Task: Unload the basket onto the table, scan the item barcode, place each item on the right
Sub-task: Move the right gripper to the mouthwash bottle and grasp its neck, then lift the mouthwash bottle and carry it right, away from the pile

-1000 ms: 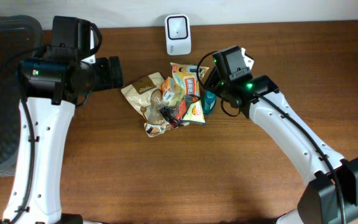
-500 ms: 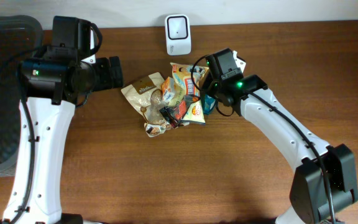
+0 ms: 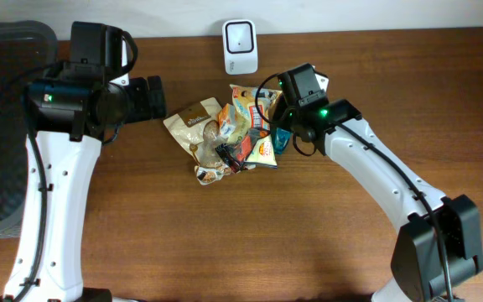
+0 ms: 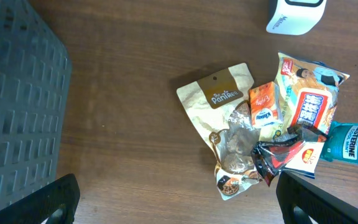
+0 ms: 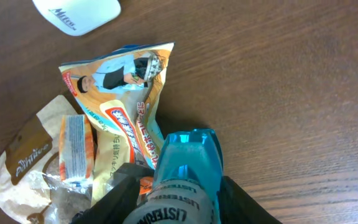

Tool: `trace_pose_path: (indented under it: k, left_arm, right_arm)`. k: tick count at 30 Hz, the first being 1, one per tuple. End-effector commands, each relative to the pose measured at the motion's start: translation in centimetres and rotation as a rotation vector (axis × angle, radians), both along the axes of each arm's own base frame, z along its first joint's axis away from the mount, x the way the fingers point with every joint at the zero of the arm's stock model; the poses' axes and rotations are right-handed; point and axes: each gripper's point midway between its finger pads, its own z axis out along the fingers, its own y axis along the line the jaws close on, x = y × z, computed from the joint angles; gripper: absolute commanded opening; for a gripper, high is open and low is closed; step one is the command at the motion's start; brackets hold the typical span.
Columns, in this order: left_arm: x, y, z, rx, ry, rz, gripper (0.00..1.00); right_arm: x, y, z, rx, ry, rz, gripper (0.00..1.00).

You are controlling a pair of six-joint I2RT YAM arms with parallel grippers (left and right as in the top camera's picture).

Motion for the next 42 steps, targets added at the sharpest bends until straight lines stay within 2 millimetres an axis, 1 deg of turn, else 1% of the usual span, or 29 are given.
trace_pose_path:
  k: [1,4,9,14,19,22,25,28,30,31,33,38,40,42]
  left_arm:
    - [0.1,0.2,0.1,0.001,-0.002,0.015,0.99]
    - [0.1,0.2,0.1,0.001,-0.001,0.015,0.99]
    - [0.1,0.2,0.1,0.001,-0.002,0.015,0.99]
    - [0.1,0.2,0.1,0.001,-0.002,0.015,0.99]
    - [0.1,0.2,0.1,0.001,-0.002,0.015,0.99]
    - [0.1,0.2,0.1,0.001,-0.002,0.015,0.99]
    - [0.1,0.2,0.1,0.001,-0.001,0.015,0.99]
    - [0.1,0.2,0.1,0.001,-0.001,0.015,0.99]
    - [0.1,0.2,0.1,0.001,-0.002,0.015,0.99]
    - [0.1,0.2,0.1,0.001,-0.002,0.015,0.99]
    - [0.1,0.2,0.1,0.001,-0.002,0.015,0.99]
    - [0.1,0.2,0.1,0.001,-0.002,0.015,0.99]
    - [0.1,0.2,0.1,0.001,-0.002,0.015,0.99]
    - [0.1,0.2,0.1,0.001,-0.002,0.015,0.99]
  right_arm:
    - [0.4,0.6,1.2,-0.041,-0.034,0.079,0.42]
    - [0.3,0.5,1.1,-0.068,-0.033,0.113,0.41]
    - [0.1,0.4,1.0,-0.075,-0.023,0.118,0.33]
    - [0.1,0.4,1.1,-0.096,-0.023,0.147,0.31]
    - [0.0,0.2,2.2,-0.182,-0.031,0.257,0.18]
    - [0.1,-0.6,2.4,-0.262,-0.034,0.295,0.19]
    - [-0.2,-0.8,2.2,-0.314,-0.024,0.356,0.2]
    - [-0.4,-0.9,2.1,-0.371,-0.023,0.441,0.18]
    - [-0.5,-0.9,2.0,-0.42,-0.021,0.525,0.09]
    - [-0.6,-0.9,1.9,-0.444,-0.02,0.559,0.06]
    - [-0.9,-1.1,1.8,-0.494,-0.011,0.639,0.06]
    - [-1.7,-1.4,1.3,-0.568,0.02,0.775,0.06]
    - [-2.2,-1.1,0.9,-0.535,0.029,0.859,0.06]
    - [-2.7,-0.7,0.6,-0.455,0.024,0.926,0.05]
